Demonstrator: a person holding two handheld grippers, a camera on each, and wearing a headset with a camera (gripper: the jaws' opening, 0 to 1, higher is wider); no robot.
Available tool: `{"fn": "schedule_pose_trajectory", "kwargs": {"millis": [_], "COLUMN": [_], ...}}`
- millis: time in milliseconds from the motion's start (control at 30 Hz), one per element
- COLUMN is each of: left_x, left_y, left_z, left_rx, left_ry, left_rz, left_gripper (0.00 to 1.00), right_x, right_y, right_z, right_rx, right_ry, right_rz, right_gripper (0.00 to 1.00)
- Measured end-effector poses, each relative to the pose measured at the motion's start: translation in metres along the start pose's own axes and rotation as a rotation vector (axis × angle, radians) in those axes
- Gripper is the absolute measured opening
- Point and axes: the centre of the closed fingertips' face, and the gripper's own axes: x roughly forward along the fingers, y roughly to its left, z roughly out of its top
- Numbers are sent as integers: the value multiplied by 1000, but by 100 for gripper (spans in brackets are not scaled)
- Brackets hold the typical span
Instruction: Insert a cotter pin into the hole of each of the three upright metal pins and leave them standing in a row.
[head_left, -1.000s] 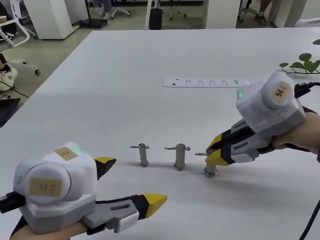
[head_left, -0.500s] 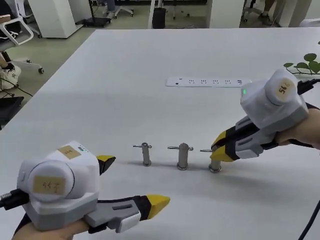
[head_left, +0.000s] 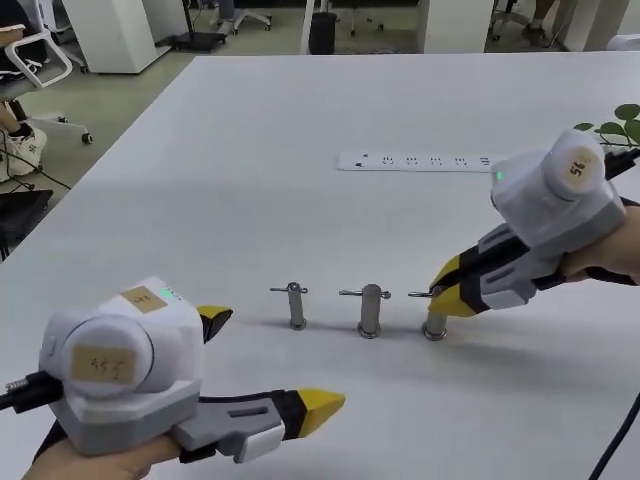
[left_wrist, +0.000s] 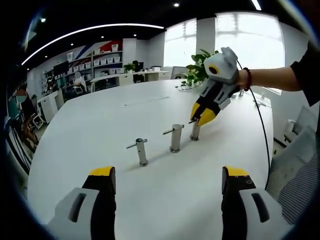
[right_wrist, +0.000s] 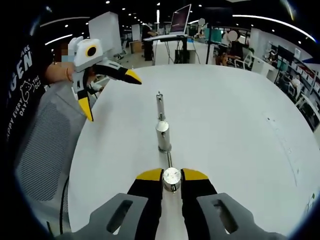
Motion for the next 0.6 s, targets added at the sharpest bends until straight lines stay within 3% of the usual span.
{"fn": "schedule_pose_trajectory", "kwargs": {"millis": [400, 500, 600], "left_x": [1, 1, 1], "left_y": [-1, -1, 1], "left_z": [-1, -1, -1], "left_rx": [-2, -5, -9], "left_ry": [11, 7, 7], "left_rz": [-5, -3, 3], "left_gripper": [91, 93, 94], "right_x": [1, 2, 1], "right_y": [1, 0, 1], "right_z": [1, -2, 0], "right_rx": [-4, -24, 13], "right_ry": [0, 11, 0], "right_rz": [12, -8, -16], "right_gripper": [9, 14, 17]}}
